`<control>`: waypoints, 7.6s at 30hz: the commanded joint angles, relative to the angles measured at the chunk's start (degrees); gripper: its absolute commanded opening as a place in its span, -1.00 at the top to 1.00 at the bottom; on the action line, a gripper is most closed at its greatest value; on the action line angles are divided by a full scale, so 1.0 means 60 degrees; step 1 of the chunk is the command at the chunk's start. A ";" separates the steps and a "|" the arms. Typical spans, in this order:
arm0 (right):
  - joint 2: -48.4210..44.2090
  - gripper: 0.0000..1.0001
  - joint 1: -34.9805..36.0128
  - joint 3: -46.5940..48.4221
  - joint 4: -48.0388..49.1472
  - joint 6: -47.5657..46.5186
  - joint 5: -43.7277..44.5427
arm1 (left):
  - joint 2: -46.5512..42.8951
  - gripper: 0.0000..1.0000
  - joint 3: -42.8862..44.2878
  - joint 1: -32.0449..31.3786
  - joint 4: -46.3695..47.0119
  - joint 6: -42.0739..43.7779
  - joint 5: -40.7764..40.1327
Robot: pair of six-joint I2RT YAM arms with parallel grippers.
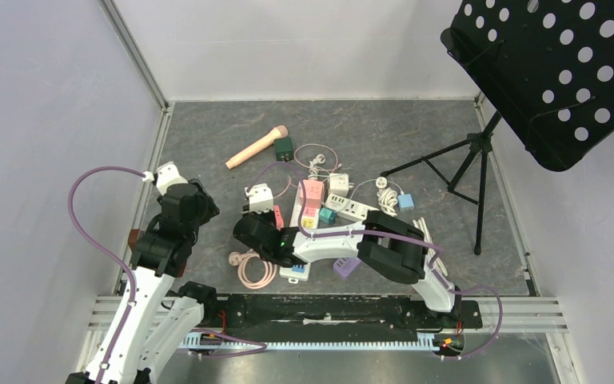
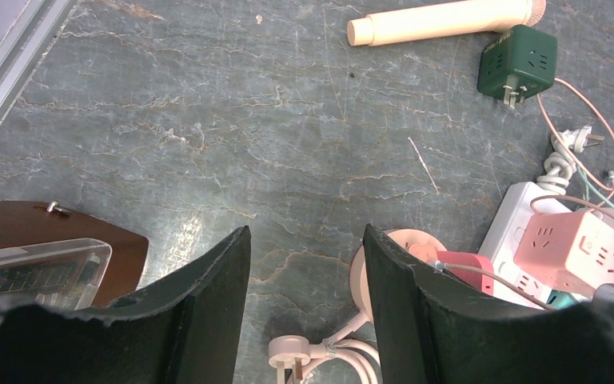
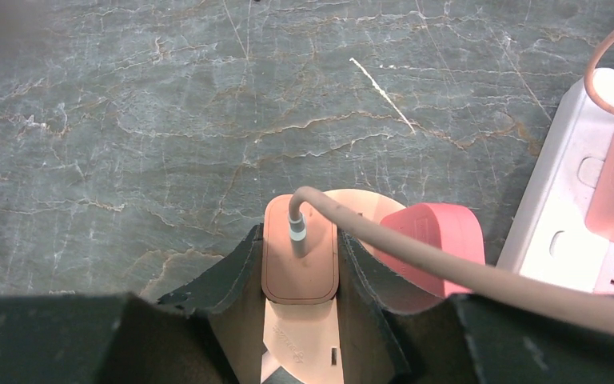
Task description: Insert the plug
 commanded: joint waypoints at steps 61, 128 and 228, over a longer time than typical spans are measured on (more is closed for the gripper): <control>0.2363 1.00 0.0780 -0.0645 -0.1870 0.0730 0.1143 | -0.0237 -0.21 0.0005 0.0035 0.0126 -0.0213 -0.0500; -0.4501 -0.43 -0.0233 -0.1095 -0.3671 -0.0451 -0.2327 | 0.0440 -0.28 0.0528 0.0040 -0.0244 -0.0421 0.2465; -0.2157 -0.87 -0.6525 0.3600 -0.8806 -0.4058 -0.9996 | 0.4071 0.00 0.1231 0.0641 0.0613 -0.1566 0.4629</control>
